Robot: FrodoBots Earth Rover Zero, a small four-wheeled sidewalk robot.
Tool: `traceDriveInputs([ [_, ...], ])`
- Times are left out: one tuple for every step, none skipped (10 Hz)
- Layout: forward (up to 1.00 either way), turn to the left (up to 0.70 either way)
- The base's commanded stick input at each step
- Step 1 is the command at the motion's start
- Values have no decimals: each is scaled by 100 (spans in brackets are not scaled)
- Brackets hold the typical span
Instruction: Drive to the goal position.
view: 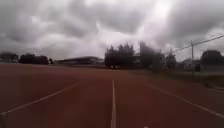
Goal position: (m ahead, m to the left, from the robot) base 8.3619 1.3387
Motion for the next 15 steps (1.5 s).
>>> traceDriveInputs([
  [70, 0],
  [70, 0],
  [70, 0],
  [70, 0],
  [70, 0],
  [70, 0],
  [70, 0],
  [70, 0],
  [70, 0],
  [70, 0],
  [70, 0],
  [70, 0],
  [70, 0],
  [70, 0],
  [70, 0],
])
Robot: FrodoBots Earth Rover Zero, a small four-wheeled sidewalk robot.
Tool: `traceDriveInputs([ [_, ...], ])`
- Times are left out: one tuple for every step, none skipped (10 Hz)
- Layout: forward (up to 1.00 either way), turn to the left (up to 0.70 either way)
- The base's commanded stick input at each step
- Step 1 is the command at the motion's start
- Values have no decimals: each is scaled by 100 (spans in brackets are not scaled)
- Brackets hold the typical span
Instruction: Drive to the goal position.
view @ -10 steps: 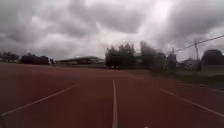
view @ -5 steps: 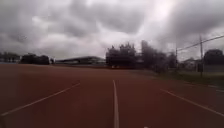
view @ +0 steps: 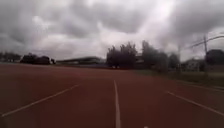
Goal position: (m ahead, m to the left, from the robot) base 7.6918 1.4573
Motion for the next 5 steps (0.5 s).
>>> traceDriveInputs([
  [70, 0],
  [70, 0],
  [70, 0],
  [70, 0],
  [70, 0],
])
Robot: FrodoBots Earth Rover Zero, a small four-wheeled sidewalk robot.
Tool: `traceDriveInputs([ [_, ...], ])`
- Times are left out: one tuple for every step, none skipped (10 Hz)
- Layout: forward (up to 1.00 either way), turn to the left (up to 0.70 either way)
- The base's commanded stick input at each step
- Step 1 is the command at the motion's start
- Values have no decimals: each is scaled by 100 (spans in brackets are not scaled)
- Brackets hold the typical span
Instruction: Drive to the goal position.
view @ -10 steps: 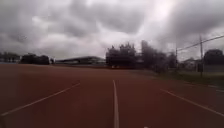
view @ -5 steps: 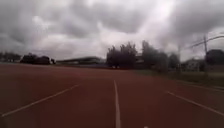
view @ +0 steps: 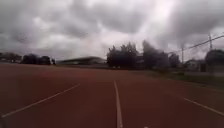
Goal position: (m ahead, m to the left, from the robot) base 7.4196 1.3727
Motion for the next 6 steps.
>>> traceDriveInputs([
  [70, 0],
  [70, 0],
  [70, 0],
  [70, 0],
  [70, 0],
  [70, 0],
])
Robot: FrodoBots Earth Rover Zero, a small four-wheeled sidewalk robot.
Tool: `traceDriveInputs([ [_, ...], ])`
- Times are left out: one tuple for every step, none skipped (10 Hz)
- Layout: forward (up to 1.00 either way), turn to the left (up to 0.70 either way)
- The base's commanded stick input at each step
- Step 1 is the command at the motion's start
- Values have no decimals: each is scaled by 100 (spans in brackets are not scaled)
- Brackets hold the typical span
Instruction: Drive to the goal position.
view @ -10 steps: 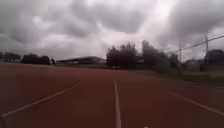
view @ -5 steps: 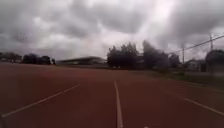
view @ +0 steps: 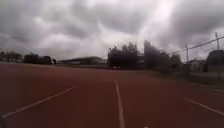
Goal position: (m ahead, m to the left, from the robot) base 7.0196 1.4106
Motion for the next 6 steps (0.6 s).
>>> traceDriveInputs([
  [70, 0],
  [70, 0],
  [70, 0],
  [70, 0],
  [70, 0],
  [70, 0],
])
